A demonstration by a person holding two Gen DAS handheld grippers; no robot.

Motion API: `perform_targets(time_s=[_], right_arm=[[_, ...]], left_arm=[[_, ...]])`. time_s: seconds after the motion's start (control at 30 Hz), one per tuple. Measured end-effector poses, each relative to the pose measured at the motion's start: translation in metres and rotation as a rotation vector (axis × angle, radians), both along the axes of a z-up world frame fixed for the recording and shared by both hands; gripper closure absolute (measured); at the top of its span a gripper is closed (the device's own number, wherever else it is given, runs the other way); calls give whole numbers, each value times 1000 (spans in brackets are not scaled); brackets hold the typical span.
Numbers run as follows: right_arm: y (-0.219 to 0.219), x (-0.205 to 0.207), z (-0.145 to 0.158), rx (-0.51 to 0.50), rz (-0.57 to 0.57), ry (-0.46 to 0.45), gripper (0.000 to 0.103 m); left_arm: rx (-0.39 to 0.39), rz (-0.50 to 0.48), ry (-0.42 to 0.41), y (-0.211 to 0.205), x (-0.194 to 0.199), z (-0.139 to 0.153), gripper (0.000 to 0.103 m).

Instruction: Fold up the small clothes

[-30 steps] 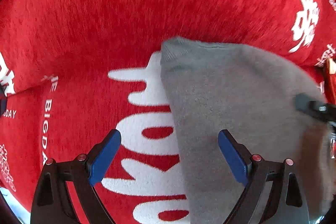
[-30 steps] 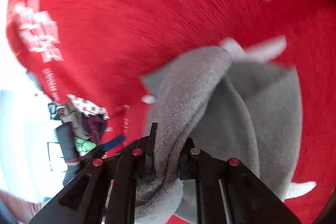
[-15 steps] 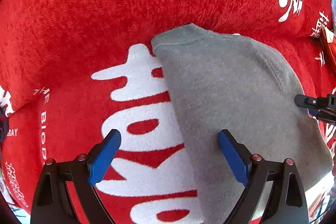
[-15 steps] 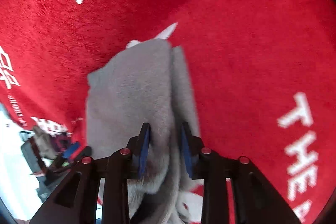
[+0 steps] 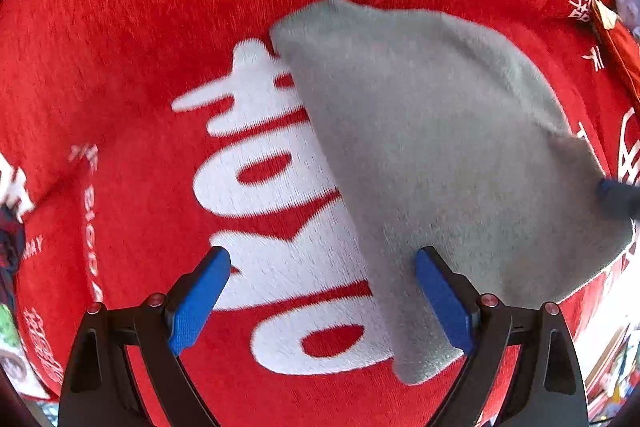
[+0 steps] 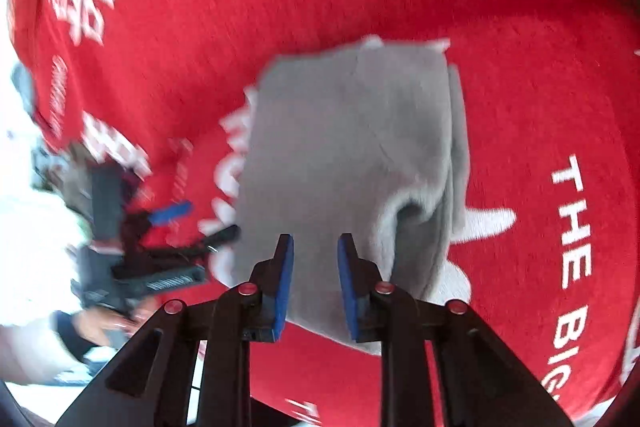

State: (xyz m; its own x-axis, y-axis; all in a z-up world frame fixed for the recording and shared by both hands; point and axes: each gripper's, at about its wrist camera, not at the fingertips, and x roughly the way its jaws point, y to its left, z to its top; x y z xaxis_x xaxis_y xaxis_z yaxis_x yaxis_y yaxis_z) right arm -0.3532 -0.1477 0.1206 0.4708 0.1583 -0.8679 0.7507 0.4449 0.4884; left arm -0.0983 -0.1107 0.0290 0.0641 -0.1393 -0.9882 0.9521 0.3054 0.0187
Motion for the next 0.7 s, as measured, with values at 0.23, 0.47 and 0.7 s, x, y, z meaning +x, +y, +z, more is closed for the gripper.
perform_targets(time_s=[0.23,0.47,0.7], right_arm=[[7,-37,-51,29,-73,130,93],[1,-57,-57,85,-167,144,93],[6,-39,-53,91,-193,194,92]], left_arm=[[-7,33,73,10,8,-7,8],[31,25,63,18,5,-6,8],[55,46,65,20,10,-5,8]])
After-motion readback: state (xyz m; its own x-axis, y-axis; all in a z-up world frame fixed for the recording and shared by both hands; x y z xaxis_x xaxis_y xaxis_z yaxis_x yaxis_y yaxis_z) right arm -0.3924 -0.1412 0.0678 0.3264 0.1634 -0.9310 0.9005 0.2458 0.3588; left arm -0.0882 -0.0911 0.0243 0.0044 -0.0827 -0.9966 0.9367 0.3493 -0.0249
